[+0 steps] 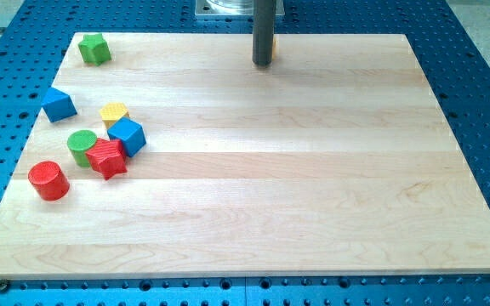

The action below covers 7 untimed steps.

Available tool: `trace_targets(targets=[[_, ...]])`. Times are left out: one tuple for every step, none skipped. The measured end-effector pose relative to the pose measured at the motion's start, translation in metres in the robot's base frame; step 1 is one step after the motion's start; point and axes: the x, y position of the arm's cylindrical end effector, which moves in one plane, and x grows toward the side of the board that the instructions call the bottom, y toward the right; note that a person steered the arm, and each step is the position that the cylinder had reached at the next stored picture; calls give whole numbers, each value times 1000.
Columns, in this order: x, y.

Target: Place the hexagon at the center of the board

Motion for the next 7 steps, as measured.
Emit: trace_targets(targets=[[12,0],[12,0],[38,-52],[46,-174],[102,-241],[120,-274],[158,-260]])
